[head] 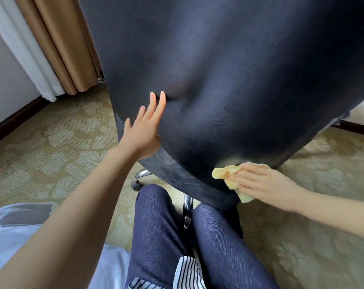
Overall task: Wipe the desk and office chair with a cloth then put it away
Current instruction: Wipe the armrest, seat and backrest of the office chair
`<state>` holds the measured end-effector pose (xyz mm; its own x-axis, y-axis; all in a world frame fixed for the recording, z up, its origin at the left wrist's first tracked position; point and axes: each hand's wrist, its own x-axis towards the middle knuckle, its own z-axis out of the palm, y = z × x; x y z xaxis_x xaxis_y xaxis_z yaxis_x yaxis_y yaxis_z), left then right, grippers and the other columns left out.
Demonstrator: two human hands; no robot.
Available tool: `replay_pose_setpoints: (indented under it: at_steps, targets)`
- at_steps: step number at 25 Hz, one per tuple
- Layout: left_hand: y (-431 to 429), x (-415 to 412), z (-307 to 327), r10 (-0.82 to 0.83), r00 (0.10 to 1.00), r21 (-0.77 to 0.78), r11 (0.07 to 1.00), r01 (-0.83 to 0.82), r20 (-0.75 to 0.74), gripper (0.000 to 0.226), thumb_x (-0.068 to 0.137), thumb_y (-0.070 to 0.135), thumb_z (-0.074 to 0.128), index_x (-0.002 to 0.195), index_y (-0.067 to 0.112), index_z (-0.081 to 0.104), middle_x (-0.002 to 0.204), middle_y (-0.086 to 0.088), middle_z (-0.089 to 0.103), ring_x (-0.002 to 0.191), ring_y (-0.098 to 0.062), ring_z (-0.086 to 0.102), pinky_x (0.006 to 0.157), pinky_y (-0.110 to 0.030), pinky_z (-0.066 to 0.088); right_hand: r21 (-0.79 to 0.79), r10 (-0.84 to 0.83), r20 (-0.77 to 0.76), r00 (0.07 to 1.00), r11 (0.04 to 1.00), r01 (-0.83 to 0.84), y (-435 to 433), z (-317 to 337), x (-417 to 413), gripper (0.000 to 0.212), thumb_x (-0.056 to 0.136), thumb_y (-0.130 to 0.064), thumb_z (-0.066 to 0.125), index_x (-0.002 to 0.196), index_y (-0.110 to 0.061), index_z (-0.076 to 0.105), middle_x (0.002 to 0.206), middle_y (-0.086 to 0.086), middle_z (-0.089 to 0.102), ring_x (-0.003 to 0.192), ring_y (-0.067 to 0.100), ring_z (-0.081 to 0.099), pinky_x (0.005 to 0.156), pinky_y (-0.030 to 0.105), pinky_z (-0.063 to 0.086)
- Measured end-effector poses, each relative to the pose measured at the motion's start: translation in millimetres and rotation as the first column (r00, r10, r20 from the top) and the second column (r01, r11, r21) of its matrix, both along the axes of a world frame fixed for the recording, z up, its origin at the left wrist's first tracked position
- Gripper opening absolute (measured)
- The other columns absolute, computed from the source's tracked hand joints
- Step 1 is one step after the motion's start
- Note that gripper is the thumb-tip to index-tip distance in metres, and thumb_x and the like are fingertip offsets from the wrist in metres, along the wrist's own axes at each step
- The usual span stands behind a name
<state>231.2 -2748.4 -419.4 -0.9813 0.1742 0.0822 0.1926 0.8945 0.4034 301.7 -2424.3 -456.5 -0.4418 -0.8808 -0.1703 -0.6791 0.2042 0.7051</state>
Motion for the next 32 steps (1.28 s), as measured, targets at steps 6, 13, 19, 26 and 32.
replay_pose_setpoints:
  at_steps: [6, 13, 19, 26, 32]
  targets:
    - [-1.3, -2.5, 3.3, -0.052, 0.998, 0.015, 0.999, 0.052, 0.024, 0.104, 0.081, -0.012, 0.043, 0.144, 0.043, -0.018, 0.156, 0.014, -0.02, 0.147, -0.026, -0.002, 0.111, -0.058, 0.012, -0.256, -0.055, -0.094, 0.994, 0.966, 0.029, -67.6, 37.9, -34.9, 0.029, 0.082, -0.011, 0.055, 0.101, -0.022, 0.074, 0.126, -0.001, 0.063, 0.114, 0.017, 0.061, 0.106, 0.036, 0.038]
    - [-11.8, -7.3, -13.7, -0.126, 0.979, -0.13, 0.986, 0.106, -0.159, 0.108, 0.075, -0.013, 0.042, 0.144, 0.041, -0.02, 0.157, 0.014, -0.016, 0.147, -0.023, -0.005, 0.114, -0.052, 0.011, -0.13, -0.307, -0.06, 0.95, 0.946, 0.297, -193.7, -6.4, -102.8, 0.043, 0.098, -0.039, 0.033, 0.136, -0.027, 0.049, 0.149, -0.006, 0.036, 0.141, 0.022, 0.023, 0.115, 0.036, 0.007]
    - [-14.5, -15.3, -34.2, -0.082, 0.955, -0.213, 0.977, 0.02, -0.284, 0.105, 0.076, -0.009, 0.045, 0.147, 0.036, -0.018, 0.159, 0.011, -0.01, 0.147, -0.024, 0.0, 0.115, -0.049, 0.013, 0.007, -0.192, -0.122, 0.974, 0.981, 0.195, -215.3, -51.5, -112.1, 0.042, 0.101, -0.03, 0.035, 0.138, -0.016, 0.048, 0.142, 0.003, 0.045, 0.136, 0.026, 0.032, 0.116, 0.043, 0.014]
    - [-5.1, -8.3, -35.5, -0.004, 0.947, -0.199, 0.978, -0.064, -0.322, 0.103, 0.072, -0.005, 0.051, 0.151, 0.027, -0.006, 0.16, 0.002, -0.003, 0.147, -0.026, 0.007, 0.114, -0.05, 0.016, 0.271, -0.122, 0.043, 0.992, 0.957, 0.106, -126.9, -108.7, -67.9, 0.039, 0.098, -0.019, 0.041, 0.136, -0.01, 0.047, 0.153, 0.009, 0.024, 0.143, 0.03, 0.012, 0.117, 0.047, -0.004]
    - [18.8, 15.4, -62.3, -0.11, 0.914, -0.322, 0.946, -0.024, -0.391, 0.104, 0.068, -0.005, 0.057, 0.152, 0.022, 0.001, 0.16, -0.003, 0.004, 0.147, -0.028, 0.006, 0.115, -0.048, 0.013, 0.209, -0.069, 0.009, 0.998, 0.976, 0.065, -20.2, -84.5, -16.6, 0.047, 0.086, -0.027, 0.063, 0.132, -0.016, 0.056, 0.143, -0.002, 0.047, 0.134, 0.019, 0.041, 0.115, 0.043, 0.016]
